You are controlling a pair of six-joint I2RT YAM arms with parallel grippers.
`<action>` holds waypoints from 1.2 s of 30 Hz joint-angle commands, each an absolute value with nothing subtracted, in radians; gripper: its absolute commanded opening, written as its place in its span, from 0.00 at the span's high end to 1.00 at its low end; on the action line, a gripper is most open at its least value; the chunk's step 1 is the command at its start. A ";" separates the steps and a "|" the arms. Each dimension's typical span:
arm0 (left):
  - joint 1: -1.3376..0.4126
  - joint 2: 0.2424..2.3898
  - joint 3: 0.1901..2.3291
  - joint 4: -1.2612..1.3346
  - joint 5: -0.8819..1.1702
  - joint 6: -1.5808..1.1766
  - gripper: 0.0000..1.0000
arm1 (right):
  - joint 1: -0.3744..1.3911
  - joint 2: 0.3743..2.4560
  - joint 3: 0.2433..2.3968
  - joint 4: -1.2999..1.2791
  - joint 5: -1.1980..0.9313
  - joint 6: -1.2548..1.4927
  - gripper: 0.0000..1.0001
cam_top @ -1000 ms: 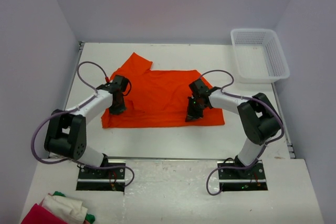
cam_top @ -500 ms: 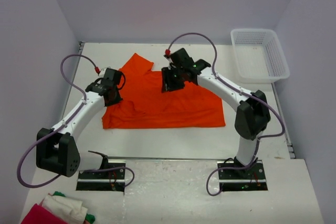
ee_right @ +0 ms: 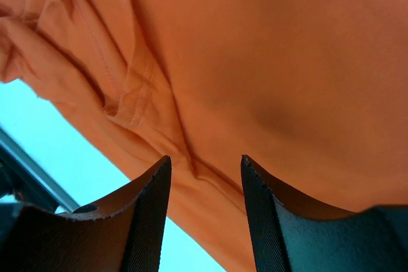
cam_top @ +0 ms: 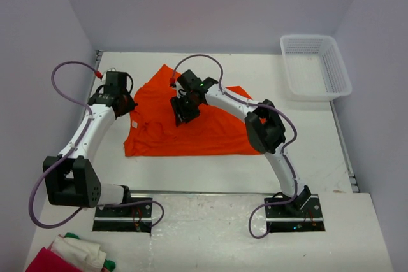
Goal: Fold and stack the t-shirts
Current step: Fold the flattened tshirt in 1/3 of the way
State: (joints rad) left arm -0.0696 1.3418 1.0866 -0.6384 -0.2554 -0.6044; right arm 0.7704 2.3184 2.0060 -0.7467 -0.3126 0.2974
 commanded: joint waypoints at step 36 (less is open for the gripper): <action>-0.029 1.304 0.838 -0.325 0.508 -0.448 0.72 | 0.784 1.915 1.732 -0.729 0.078 0.461 0.52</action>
State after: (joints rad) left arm -0.0212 1.3159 0.8413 -0.4065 0.3737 -0.4774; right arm 0.8371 2.1181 1.7802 -0.7654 -0.1074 0.3752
